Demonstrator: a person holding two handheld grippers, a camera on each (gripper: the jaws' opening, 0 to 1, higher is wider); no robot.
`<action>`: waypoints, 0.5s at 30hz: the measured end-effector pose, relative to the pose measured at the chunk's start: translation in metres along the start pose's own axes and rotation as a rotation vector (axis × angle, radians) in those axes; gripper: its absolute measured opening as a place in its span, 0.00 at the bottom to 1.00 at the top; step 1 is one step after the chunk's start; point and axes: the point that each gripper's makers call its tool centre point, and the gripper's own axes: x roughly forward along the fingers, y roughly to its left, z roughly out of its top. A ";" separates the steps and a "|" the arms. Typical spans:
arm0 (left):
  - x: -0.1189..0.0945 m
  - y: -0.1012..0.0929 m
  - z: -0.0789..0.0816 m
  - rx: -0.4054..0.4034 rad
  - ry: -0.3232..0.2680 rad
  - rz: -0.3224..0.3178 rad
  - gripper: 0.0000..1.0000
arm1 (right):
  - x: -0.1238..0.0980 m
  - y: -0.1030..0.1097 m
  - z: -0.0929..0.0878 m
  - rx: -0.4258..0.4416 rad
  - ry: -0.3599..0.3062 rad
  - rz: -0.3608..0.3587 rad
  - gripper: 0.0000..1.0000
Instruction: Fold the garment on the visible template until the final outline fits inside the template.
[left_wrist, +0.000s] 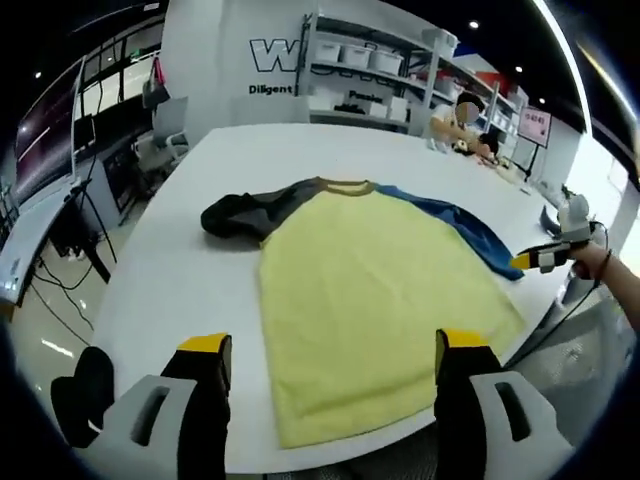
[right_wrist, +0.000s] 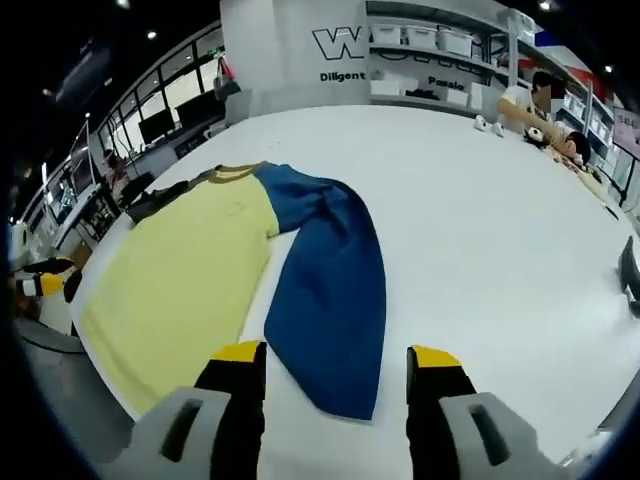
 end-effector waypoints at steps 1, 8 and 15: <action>-0.001 0.000 0.000 -0.003 0.002 0.004 0.90 | 0.001 -0.001 -0.002 0.003 0.006 -0.002 0.46; -0.011 -0.019 -0.001 0.010 0.011 -0.023 0.99 | 0.006 -0.005 -0.012 0.017 0.046 0.008 0.32; -0.014 -0.036 0.001 0.014 0.030 -0.029 0.99 | 0.010 -0.010 -0.013 -0.032 0.078 0.027 0.03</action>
